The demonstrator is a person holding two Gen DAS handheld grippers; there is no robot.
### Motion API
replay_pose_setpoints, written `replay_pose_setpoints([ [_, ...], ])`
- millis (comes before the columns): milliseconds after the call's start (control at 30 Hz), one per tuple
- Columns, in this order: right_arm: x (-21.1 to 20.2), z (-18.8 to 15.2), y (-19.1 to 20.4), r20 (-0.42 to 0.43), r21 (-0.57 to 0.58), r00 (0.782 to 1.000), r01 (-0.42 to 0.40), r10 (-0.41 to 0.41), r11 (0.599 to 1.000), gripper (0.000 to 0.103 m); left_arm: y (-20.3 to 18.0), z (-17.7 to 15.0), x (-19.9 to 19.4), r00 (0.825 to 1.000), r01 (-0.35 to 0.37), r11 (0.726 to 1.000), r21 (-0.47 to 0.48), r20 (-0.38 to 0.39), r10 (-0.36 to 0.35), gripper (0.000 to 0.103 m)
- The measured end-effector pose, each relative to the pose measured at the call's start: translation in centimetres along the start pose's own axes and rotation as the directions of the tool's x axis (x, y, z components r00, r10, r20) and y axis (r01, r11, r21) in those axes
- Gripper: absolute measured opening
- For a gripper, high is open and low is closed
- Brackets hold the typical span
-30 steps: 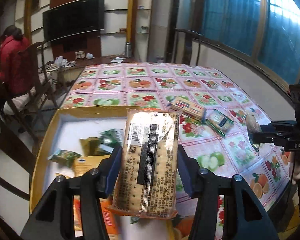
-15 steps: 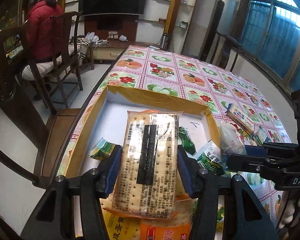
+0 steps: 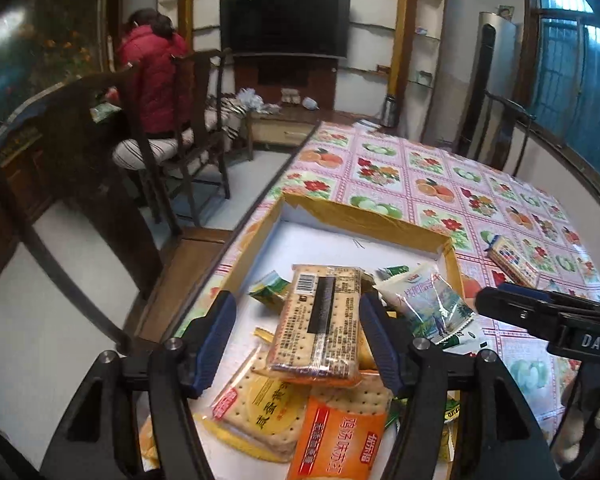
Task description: Organize snacks
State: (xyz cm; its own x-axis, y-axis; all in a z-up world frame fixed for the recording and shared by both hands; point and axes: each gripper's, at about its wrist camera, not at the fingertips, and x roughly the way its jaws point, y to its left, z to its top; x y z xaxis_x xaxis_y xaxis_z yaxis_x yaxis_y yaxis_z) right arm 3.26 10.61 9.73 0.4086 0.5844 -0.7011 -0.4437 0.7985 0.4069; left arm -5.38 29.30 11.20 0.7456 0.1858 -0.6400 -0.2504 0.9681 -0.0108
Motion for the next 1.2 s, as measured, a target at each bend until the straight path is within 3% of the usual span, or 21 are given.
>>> replay_pose_setpoints([
  [100,-3.3,-1.6,0.1,0.055,-0.024,0.998,0.025,-0.024,0.999,0.071,-1.3,-1.2,-4.1,0.991,-0.060,0.998,-0.014,0.119,0.062,0.083],
  [167,-5.2,-2.9,0.3,0.089,-0.044,0.995,0.043,-0.039,0.998,0.073,-2.0,-2.2,-6.0,0.988,-0.041,0.998,-0.046,0.148,0.047,0.083],
  [300,-8.2,-5.6,0.0,0.135,-0.075,0.987,0.097,-0.087,0.992,0.076,-3.4,-3.7,-7.6,0.994,0.058,0.995,-0.076,0.096,-0.050,0.083],
  [433,-10.7,-7.5,-1.7,0.152,-0.075,0.981,0.136,-0.123,0.988,0.076,-5.5,-4.7,-8.0,0.988,0.147,0.987,-0.072,0.049,-0.143,0.083],
  [600,-13.4,-8.2,-7.0,0.176,0.016,0.963,0.203,-0.203,0.979,0.076,-7.5,-5.6,-8.6,0.970,0.241,0.968,-0.069,0.044,-0.238,0.083],
  [667,-14.3,-8.2,-9.9,0.184,0.080,0.949,0.245,-0.255,0.966,0.076,-8.4,-6.0,-8.4,0.949,0.314,0.947,-0.066,0.024,-0.313,0.083],
  [767,-14.9,-7.8,-13.2,0.172,0.131,0.930,0.306,-0.325,0.943,0.076,-9.3,-6.6,-7.9,0.932,0.360,0.929,-0.083,-0.009,-0.362,0.083],
  [867,-14.1,-6.3,-14.6,0.148,0.124,0.924,0.336,-0.353,0.934,0.076,-9.4,-7.1,-7.1,0.919,0.389,0.914,-0.119,-0.027,-0.394,0.083],
  [967,-12.0,-4.2,-14.9,0.118,0.122,0.937,0.316,-0.330,0.941,0.077,-9.5,-7.5,-6.2,0.908,0.403,0.903,-0.149,-0.057,-0.415,0.083],
  [1100,-7.1,0.1,-15.0,0.051,0.120,0.956,0.282,-0.290,0.952,0.077,-9.2,-7.7,-6.2,0.914,0.390,0.912,-0.130,-0.070,-0.400,0.083],
  [1200,-3.6,2.7,-15.4,0.007,0.125,0.958,0.282,-0.285,0.951,0.077,-8.6,-7.7,-6.3,0.911,0.397,0.909,-0.126,-0.063,-0.407,0.083],
])
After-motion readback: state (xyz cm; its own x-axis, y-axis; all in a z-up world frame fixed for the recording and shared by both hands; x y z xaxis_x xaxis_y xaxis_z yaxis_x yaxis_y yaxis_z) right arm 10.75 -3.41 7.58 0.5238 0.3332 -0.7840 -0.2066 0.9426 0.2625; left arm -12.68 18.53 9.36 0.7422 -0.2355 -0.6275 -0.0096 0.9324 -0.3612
